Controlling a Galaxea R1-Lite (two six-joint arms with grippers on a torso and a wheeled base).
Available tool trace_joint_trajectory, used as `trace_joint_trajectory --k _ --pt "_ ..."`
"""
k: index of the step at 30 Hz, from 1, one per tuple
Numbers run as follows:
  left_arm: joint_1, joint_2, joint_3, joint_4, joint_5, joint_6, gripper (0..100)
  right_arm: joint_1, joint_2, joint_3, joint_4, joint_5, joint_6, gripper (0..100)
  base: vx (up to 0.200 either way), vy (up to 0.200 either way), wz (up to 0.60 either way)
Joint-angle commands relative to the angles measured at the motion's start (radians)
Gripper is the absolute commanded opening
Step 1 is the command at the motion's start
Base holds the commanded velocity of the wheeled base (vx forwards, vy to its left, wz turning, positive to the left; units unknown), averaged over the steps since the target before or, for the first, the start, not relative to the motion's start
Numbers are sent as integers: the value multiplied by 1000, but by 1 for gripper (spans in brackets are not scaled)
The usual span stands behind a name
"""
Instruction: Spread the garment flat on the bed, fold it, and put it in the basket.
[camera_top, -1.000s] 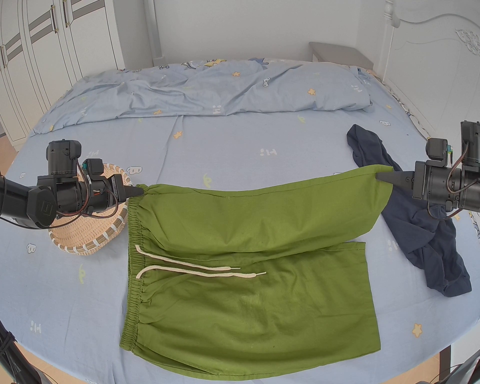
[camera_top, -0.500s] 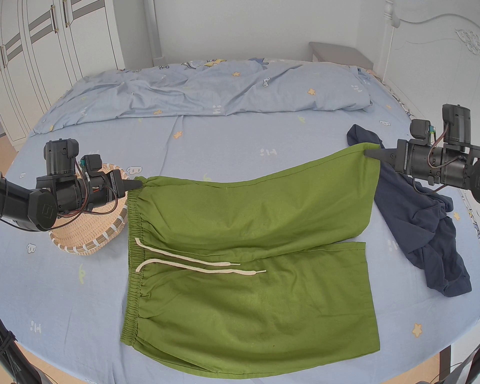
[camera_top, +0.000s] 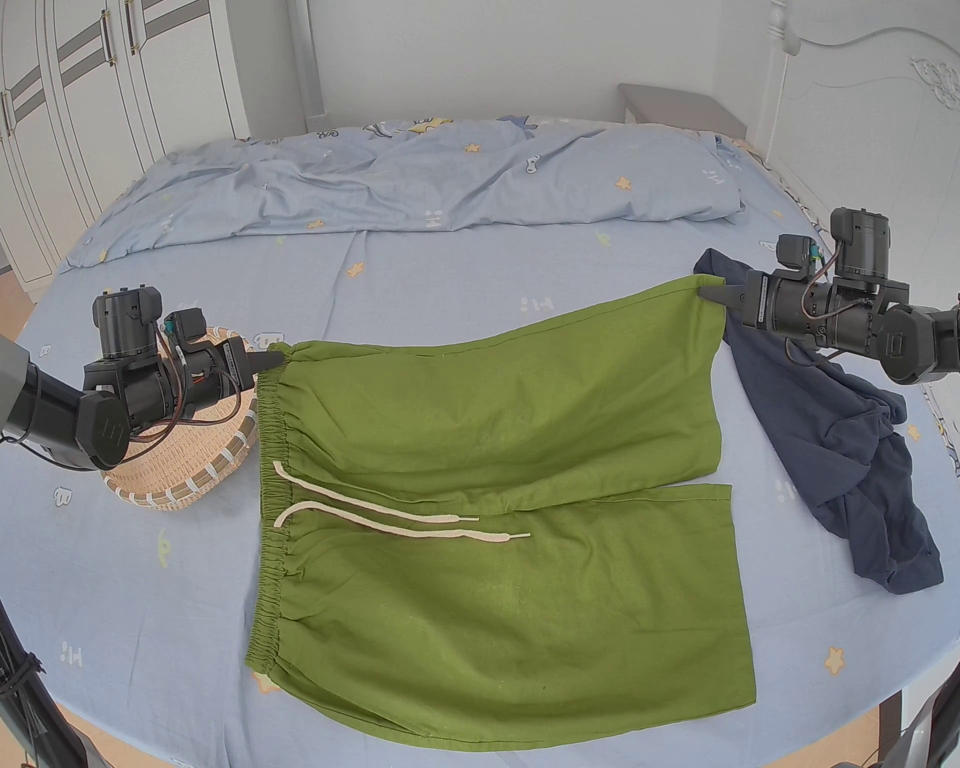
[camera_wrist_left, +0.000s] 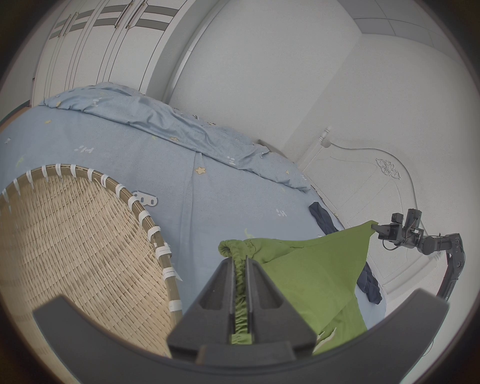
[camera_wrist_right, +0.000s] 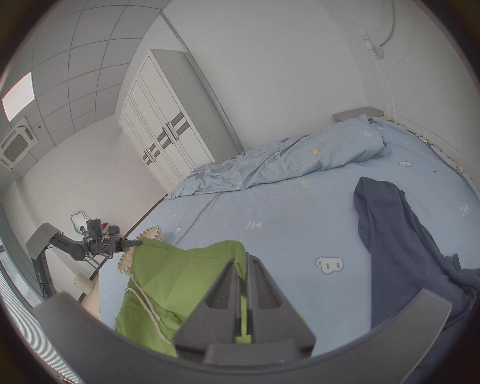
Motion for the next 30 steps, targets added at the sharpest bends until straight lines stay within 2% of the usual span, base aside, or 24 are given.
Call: trace_joint_trajectory --k 1,12,17,30 --pt "1 57 -26 -2 0 2 0 -19 93 -62 -4 -8 2 0 0 0 0" --pt "-5 119 -53 -77 0 2 0 -50 178 -149 4 -11 5 0 0 0 0" --pt "-10 140 -53 -123 3 2 0 -50 222 -197 20 -45 5 0 0 0 0" --pt "-2 166 -81 -128 15 1 0 -39 254 -231 37 -51 5 0 0 0 0"
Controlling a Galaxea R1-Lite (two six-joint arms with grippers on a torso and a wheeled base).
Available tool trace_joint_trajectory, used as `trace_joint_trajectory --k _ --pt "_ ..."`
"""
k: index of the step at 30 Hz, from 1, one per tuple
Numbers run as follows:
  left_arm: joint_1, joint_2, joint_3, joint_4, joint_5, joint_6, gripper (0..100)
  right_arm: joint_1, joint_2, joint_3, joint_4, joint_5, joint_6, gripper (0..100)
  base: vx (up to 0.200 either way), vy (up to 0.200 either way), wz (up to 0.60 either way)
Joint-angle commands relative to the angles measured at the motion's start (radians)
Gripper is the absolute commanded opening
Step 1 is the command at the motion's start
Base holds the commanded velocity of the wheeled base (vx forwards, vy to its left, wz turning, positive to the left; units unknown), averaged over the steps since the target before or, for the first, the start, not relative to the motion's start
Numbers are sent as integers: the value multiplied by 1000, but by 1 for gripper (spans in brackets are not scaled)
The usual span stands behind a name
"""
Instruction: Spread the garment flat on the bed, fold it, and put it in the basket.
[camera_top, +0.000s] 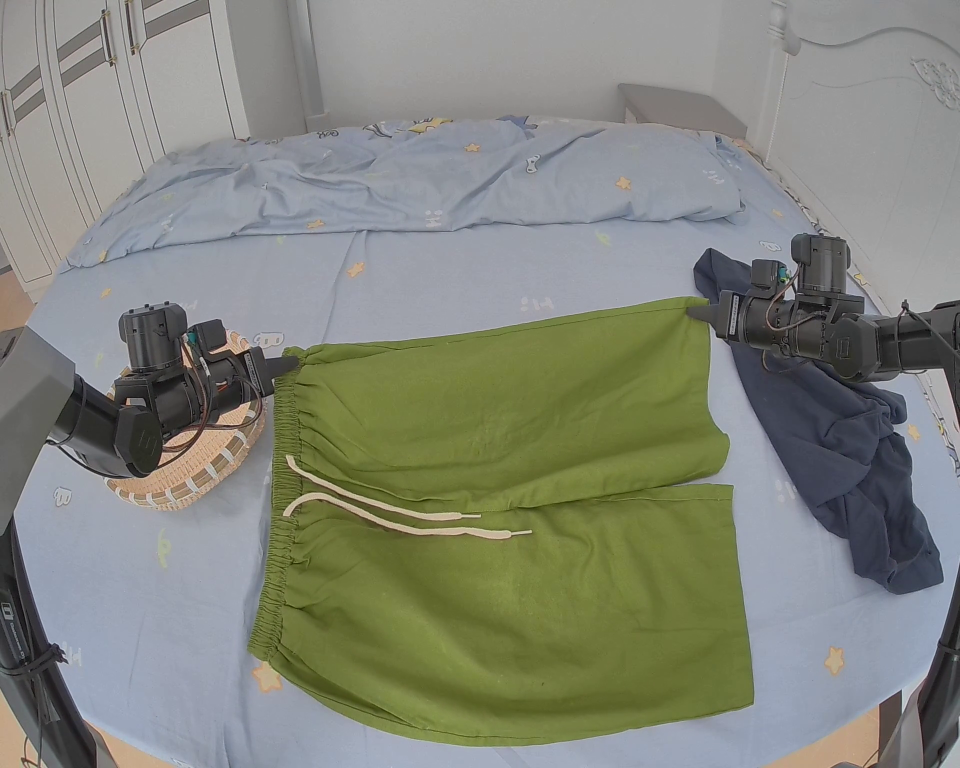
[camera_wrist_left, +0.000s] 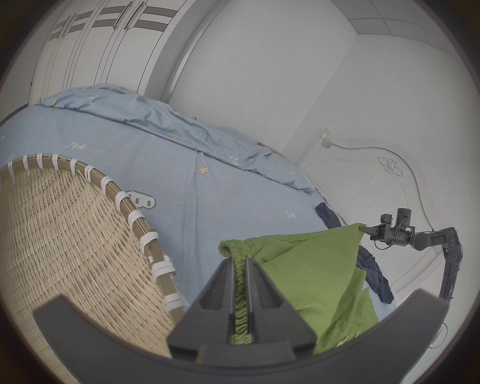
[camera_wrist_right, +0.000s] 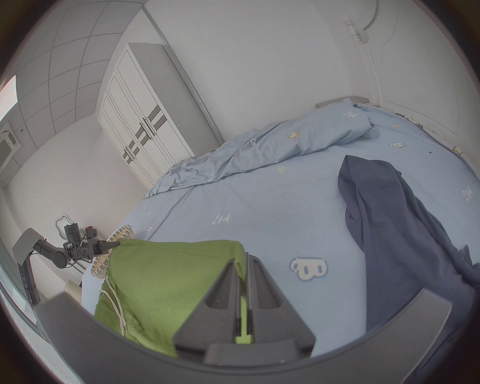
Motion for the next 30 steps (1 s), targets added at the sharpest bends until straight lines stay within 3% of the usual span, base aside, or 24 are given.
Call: trace_joint_trajectory --k 1,5,6,8,9,19,24,30 --pt "0 19 -9 -2 10 -1 0 1 11 -3 -1 0 0 0 0 0 0" --pt "-6 28 -15 -2 21 0 0 1 15 -2 1 0 0 0 0 0 0" --pt "-6 28 -15 -1 21 0 0 1 15 -2 1 0 0 100 0 0 0" --pt "-8 28 -15 -1 21 0 0 1 18 -2 1 0 0 100 0 0 0" --pt "-8 28 -17 -1 21 0 100 3 21 -3 3 0 0 100 0 0 0" --pt "-37 16 2 -36 22 -1 100 1 14 5 7 2 5 100 0 0 0" --pt "-89 -99 74 -48 36 -7 100 -5 -55 54 7 2 14 100 0 0 0" --pt "-138 -259 186 -42 40 -139 100 -11 -270 282 12 8 94 100 0 0 0"
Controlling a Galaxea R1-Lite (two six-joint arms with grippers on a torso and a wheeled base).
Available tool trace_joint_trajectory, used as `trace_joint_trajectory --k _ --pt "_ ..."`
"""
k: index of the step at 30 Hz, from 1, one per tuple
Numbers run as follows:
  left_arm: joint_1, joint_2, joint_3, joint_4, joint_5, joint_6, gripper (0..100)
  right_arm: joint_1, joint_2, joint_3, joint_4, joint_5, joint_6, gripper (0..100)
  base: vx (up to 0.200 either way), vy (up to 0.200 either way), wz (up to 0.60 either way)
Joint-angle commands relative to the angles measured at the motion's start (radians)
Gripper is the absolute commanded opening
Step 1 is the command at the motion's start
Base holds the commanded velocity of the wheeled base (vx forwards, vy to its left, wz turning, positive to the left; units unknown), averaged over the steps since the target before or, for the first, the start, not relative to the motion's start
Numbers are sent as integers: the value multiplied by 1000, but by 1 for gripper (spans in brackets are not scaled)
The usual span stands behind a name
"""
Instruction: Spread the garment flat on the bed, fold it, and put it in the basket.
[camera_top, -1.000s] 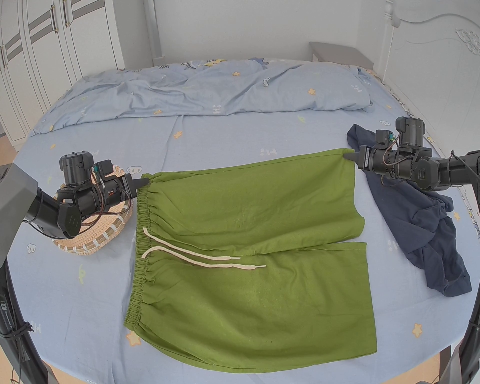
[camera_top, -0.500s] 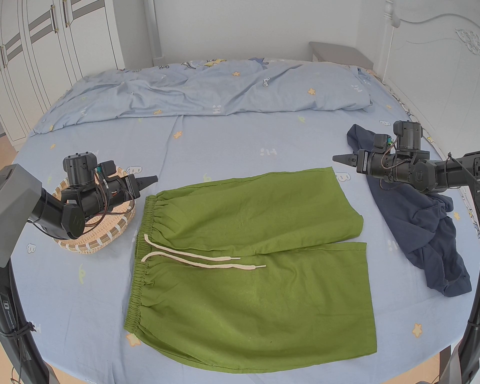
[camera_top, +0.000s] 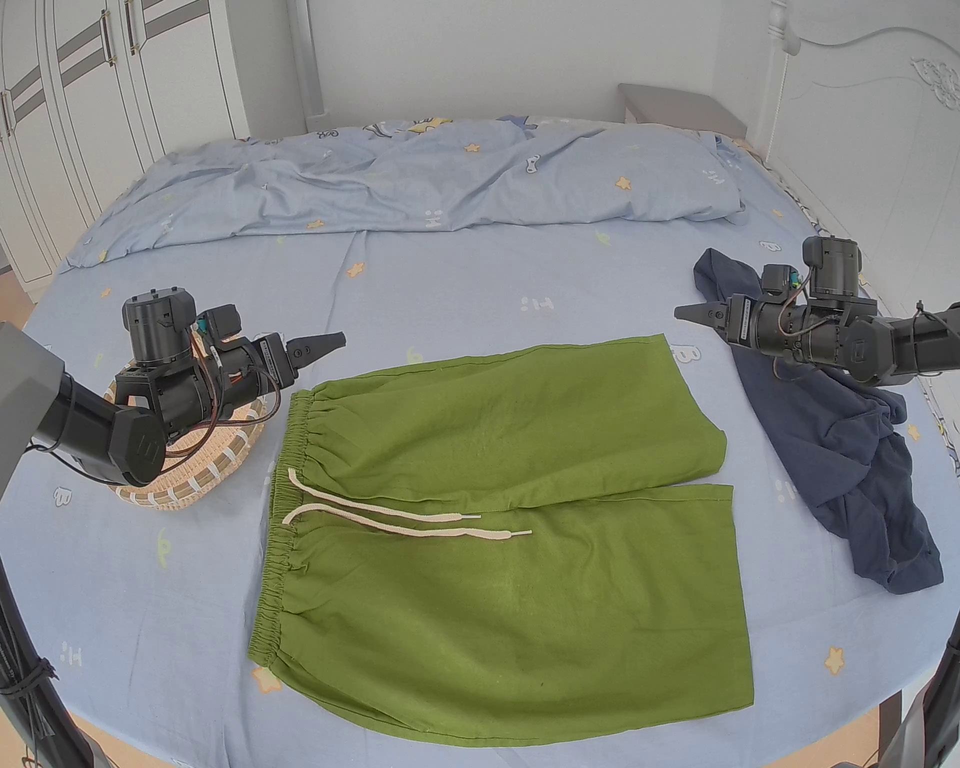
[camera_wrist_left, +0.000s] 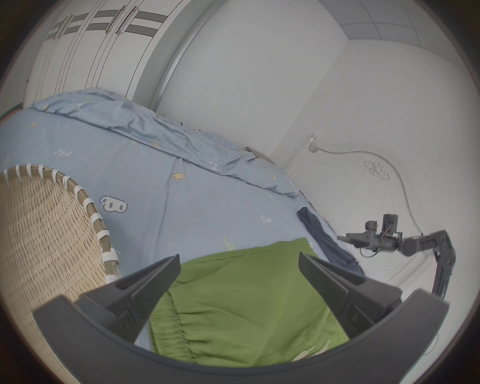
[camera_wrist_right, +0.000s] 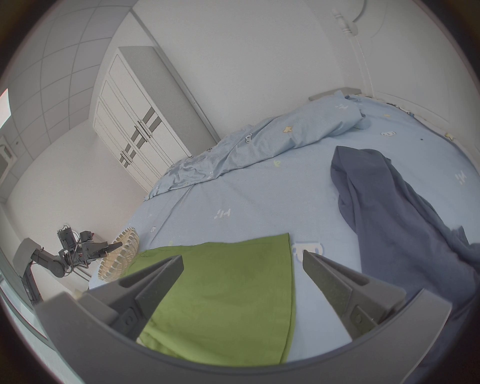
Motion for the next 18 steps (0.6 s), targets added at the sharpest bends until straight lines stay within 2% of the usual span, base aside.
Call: trace_joint_trajectory --k 1,3,4,5,7,8,10,14,18 --pt "-48 -179 125 8 5 -129 100 -8 -250 255 1 9 62 100 0 0 0" --pt "-44 -215 178 9 5 -201 100 -14 -328 373 0 12 76 100 0 0 0" --pt "-44 -215 178 9 5 -201 100 -14 -328 373 0 12 76 100 0 0 0" --pt "-34 -259 262 5 3 -273 100 -14 -405 507 -8 11 85 100 0 0 0" --pt "-28 -302 340 6 -2 -310 100 -16 -449 597 -11 11 88 100 0 0 0" --pt "-15 -347 432 2 -9 -333 100 -16 -486 674 -14 11 90 100 0 0 0" --pt "9 -399 564 -2 -18 -349 100 -16 -530 772 -19 9 90 100 0 0 0" --pt "5 -472 771 -6 -26 -368 100 -20 -609 919 -25 9 90 100 0 0 0" --pt "15 -531 899 -20 -28 -372 100 -10 -675 1037 -42 8 91 100 0 0 0"
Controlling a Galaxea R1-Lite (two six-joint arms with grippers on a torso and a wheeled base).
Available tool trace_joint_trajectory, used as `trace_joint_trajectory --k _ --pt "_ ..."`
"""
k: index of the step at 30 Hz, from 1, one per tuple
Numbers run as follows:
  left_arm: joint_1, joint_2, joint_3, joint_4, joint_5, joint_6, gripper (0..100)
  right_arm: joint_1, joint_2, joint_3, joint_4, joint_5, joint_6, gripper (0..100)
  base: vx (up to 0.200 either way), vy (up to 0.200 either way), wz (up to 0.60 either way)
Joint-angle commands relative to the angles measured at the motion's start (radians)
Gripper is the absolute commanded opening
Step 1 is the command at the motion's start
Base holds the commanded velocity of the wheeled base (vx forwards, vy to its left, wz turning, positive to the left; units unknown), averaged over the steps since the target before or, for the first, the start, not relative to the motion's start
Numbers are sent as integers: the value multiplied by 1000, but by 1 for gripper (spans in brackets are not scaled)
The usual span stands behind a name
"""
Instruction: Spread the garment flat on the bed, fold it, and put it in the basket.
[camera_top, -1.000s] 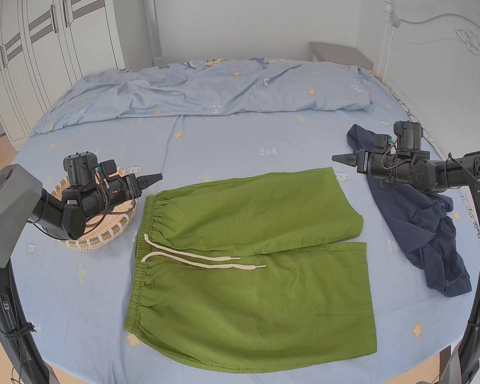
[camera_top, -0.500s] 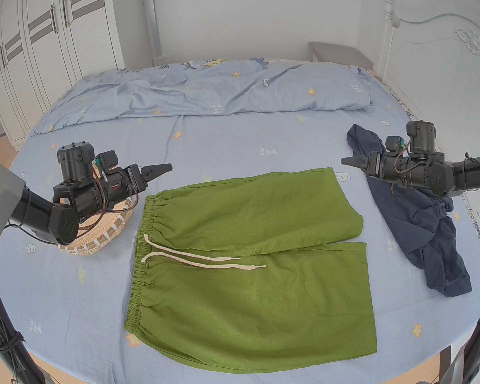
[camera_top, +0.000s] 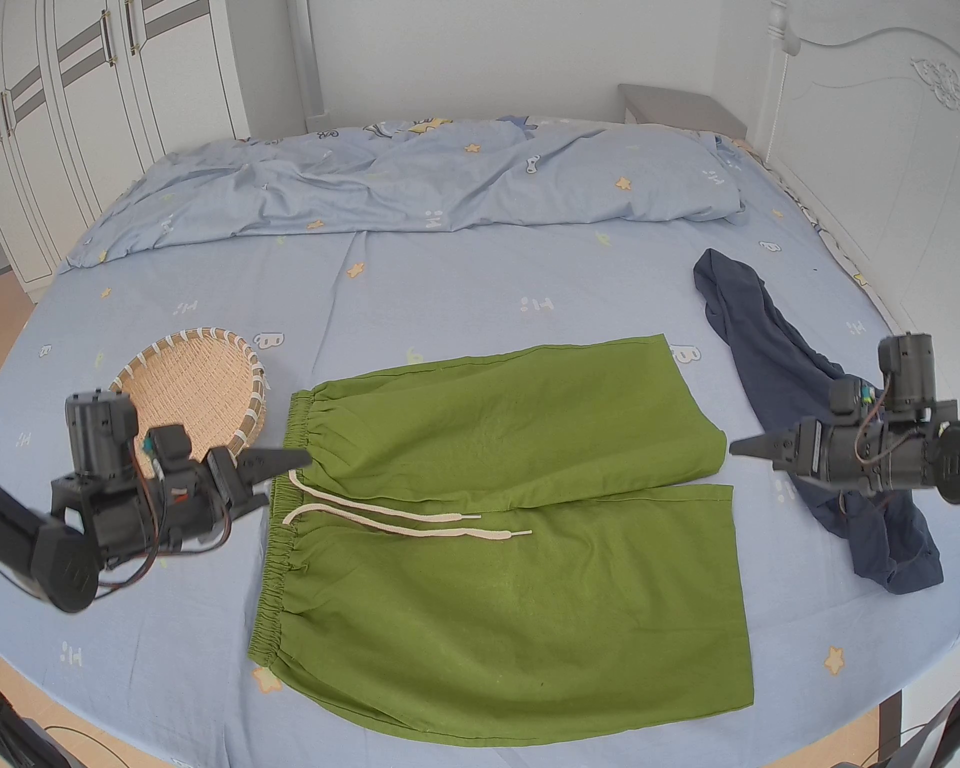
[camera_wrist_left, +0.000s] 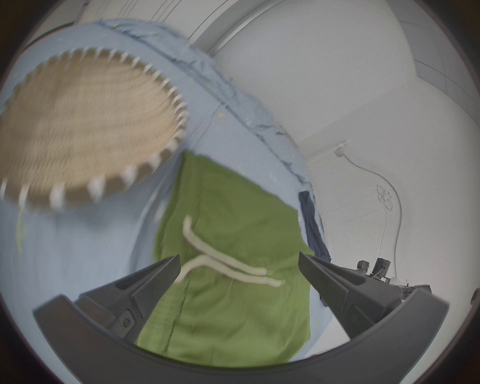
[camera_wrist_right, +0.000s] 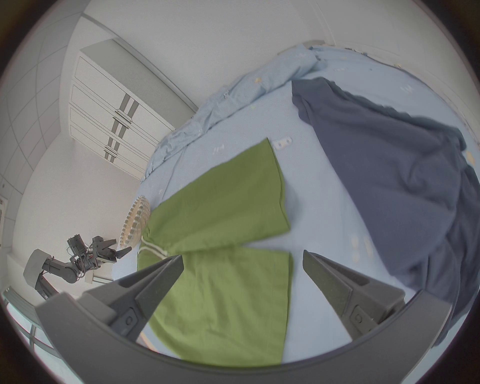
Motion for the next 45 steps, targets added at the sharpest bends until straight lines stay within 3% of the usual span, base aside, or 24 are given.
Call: trace_joint_trajectory --k 1,10,18,25,33,45 --pt "27 -228 361 -17 -13 -70 100 4 -258 327 -25 0 14 100 0 0 0" --pt "48 -209 483 -23 -18 -45 100 6 -311 382 -27 17 17 100 0 0 0" --pt "74 -64 482 -32 -36 -2 100 6 -307 382 -27 33 17 100 0 0 0" --pt "74 38 500 -122 -41 -1 100 6 -295 382 -28 33 17 100 0 0 0" --pt "67 110 545 -250 -39 1 100 6 -294 381 -31 33 18 100 0 0 0" --pt "70 133 546 -264 -32 15 100 7 -278 382 -33 35 18 100 0 0 0"
